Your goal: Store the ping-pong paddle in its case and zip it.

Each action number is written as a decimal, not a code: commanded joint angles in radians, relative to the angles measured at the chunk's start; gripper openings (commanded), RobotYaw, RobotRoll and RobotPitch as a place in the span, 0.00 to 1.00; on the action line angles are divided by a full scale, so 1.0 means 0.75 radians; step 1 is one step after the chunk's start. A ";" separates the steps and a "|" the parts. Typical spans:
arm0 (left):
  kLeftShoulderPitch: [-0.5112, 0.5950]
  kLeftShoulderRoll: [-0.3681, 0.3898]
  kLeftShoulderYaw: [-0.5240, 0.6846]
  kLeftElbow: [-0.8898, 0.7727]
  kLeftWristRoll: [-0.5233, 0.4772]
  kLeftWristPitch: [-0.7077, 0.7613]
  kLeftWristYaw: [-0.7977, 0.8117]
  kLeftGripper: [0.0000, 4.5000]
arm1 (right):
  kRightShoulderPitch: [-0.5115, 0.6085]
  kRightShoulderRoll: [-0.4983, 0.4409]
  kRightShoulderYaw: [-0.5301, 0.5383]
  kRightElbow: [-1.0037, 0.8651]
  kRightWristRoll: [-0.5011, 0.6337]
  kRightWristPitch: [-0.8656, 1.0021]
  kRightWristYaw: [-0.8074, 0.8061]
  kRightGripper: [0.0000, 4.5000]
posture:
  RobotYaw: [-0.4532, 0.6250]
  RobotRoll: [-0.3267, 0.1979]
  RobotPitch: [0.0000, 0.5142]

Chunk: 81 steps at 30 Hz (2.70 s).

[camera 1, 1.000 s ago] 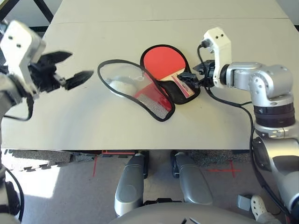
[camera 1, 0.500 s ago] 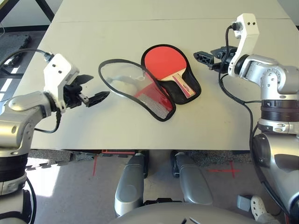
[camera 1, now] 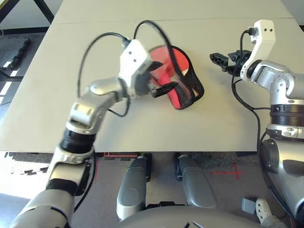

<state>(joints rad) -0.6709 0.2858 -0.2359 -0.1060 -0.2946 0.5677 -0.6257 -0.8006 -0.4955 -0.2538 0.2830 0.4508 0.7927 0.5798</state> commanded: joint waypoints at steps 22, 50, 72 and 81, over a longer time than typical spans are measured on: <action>0.119 0.400 0.194 -0.276 -0.069 0.168 -0.165 1.00 | 0.027 -0.088 0.229 0.187 0.090 0.363 0.321 0.99 | 0.60 0.62 0.52; 0.158 0.463 0.216 -0.288 -0.092 0.174 -0.201 1.00 | -0.095 -0.001 0.270 0.376 -0.021 0.503 0.276 0.11 | 0.62 0.62 0.50; 0.103 0.393 0.185 -0.219 -0.088 0.133 -0.205 1.00 | 0.271 -0.442 0.135 -0.171 0.254 0.853 0.409 0.01 | 0.52 0.62 0.51; 0.071 0.380 0.170 -0.164 -0.079 0.098 -0.246 1.00 | 0.487 -0.536 0.009 -0.399 0.400 0.972 0.417 0.01 | 0.47 0.62 0.51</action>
<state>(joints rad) -0.6191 0.5707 -0.0938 -0.2396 -0.3556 0.6482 -0.7983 -0.4632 -0.8844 -0.2215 0.0200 0.7247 1.4917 0.8932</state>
